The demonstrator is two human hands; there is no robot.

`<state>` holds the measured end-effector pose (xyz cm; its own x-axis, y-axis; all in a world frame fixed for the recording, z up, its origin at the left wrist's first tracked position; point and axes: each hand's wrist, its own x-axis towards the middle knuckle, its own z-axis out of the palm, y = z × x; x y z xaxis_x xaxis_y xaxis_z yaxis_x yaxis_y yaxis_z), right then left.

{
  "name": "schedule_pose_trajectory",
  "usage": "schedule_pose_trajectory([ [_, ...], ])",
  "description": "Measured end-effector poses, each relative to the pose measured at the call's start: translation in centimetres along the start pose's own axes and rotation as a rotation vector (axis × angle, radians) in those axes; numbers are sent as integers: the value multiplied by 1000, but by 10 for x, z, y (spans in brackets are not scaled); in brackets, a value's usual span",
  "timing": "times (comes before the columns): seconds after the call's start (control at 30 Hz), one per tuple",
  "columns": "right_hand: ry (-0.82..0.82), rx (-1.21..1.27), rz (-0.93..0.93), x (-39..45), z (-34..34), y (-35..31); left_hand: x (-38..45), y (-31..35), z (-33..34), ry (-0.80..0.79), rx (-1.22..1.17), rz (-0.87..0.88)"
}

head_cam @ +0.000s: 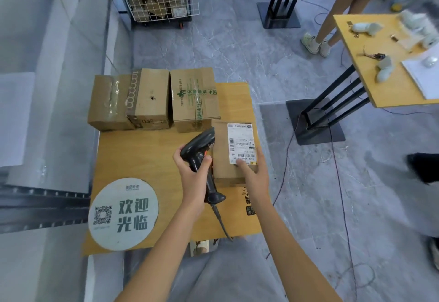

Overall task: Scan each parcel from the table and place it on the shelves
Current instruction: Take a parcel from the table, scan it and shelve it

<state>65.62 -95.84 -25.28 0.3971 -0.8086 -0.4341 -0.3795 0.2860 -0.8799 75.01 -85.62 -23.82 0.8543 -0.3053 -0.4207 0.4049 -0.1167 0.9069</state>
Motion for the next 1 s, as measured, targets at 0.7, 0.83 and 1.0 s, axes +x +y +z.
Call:
schedule_pose_trajectory([
  [0.7,116,-401,-600,-61,16,-58,-34,52,-36,-9,-189,158],
  [0.83,106,-374,-654,-64,20,-63,-38,58,-45,-17,-168,223],
  [1.0,227,-331,-730,-78,33,-69,-43,79,-58,-40,-76,408],
])
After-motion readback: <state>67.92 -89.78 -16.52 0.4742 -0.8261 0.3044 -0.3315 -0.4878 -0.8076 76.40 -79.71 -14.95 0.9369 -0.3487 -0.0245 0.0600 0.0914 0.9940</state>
